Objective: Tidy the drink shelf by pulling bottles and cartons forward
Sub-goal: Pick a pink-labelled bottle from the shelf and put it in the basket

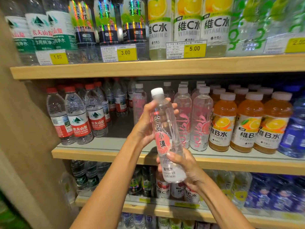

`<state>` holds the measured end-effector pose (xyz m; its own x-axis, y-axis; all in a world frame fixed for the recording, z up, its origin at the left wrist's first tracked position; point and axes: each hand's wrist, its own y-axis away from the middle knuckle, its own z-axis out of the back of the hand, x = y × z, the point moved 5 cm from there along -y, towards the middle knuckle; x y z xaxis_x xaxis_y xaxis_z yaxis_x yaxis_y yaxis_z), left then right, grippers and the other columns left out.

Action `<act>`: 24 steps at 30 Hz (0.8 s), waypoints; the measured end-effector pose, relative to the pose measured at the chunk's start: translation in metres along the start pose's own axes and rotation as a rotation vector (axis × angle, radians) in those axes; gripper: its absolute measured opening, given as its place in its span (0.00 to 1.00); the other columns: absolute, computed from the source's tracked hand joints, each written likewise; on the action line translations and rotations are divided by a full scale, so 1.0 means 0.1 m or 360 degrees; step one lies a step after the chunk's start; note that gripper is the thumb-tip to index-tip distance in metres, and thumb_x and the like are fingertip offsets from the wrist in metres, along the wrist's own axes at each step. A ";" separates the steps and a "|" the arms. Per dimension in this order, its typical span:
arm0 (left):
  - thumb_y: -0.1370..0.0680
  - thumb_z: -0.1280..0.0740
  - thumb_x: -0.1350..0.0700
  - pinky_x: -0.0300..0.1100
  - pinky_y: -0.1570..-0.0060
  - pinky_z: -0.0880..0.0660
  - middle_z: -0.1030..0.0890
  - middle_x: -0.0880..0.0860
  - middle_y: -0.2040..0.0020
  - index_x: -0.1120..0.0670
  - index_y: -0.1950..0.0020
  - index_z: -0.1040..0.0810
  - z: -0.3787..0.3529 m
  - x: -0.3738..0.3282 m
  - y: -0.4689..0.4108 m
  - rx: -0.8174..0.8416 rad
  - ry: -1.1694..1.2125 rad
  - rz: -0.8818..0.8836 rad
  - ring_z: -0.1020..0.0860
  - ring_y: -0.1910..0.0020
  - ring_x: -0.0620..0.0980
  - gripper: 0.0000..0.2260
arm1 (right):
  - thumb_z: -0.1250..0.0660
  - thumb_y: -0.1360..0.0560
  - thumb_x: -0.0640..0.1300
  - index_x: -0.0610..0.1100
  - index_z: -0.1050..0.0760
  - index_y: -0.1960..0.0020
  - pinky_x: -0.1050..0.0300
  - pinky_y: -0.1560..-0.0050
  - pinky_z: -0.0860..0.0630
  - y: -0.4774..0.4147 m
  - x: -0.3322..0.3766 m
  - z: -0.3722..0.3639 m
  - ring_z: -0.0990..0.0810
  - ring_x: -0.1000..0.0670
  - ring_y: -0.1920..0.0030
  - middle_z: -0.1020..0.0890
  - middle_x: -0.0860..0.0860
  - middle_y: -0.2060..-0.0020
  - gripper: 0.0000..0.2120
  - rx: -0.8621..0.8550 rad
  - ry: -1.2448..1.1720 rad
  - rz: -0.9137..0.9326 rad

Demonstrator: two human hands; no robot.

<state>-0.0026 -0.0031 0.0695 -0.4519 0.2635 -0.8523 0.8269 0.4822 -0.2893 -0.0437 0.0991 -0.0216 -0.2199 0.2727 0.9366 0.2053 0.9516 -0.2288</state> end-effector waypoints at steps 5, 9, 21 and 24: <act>0.20 0.37 0.46 0.54 0.38 0.26 0.16 0.53 0.48 0.49 0.49 0.17 -0.06 -0.16 0.09 -0.0509 -0.0782 -0.0265 0.19 0.45 0.50 0.12 | 0.22 0.40 0.55 0.45 0.23 0.48 0.56 0.56 0.19 0.12 0.12 0.13 0.16 0.48 0.58 0.15 0.48 0.58 0.25 -0.0622 0.0605 0.0301; 0.20 0.37 0.48 0.35 0.53 0.24 0.18 0.48 0.51 0.54 0.44 0.22 -0.24 -0.12 0.15 -0.0629 -0.0977 -0.0503 0.19 0.54 0.39 0.12 | 0.25 0.35 0.52 0.54 0.30 0.44 0.65 0.66 0.29 0.24 0.17 0.08 0.21 0.55 0.61 0.19 0.57 0.60 0.23 -0.1075 0.1220 0.0427; 0.29 0.29 0.58 0.46 0.60 0.24 0.20 0.57 0.64 0.57 0.61 0.21 -0.19 -0.20 0.03 -0.0678 -0.0353 -0.0279 0.22 0.65 0.55 0.03 | 0.27 0.40 0.66 0.54 0.28 0.41 0.65 0.56 0.23 0.12 0.17 0.07 0.17 0.56 0.51 0.16 0.54 0.49 0.31 -0.0394 0.0646 0.0207; 0.37 0.28 0.54 0.41 0.64 0.24 0.20 0.55 0.62 0.57 0.58 0.21 -0.21 -0.24 -0.02 -0.0275 -0.0073 -0.0031 0.22 0.68 0.53 0.11 | 0.24 0.38 0.64 0.43 0.25 0.38 0.53 0.49 0.21 0.09 0.08 0.03 0.17 0.43 0.49 0.17 0.41 0.48 0.36 0.0104 -0.0093 -0.0124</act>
<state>-0.0009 0.0068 0.0994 -0.4485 0.2160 -0.8673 0.7465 0.6242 -0.2305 -0.0470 0.1102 -0.0166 -0.2882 0.2033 0.9357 0.1229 0.9770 -0.1745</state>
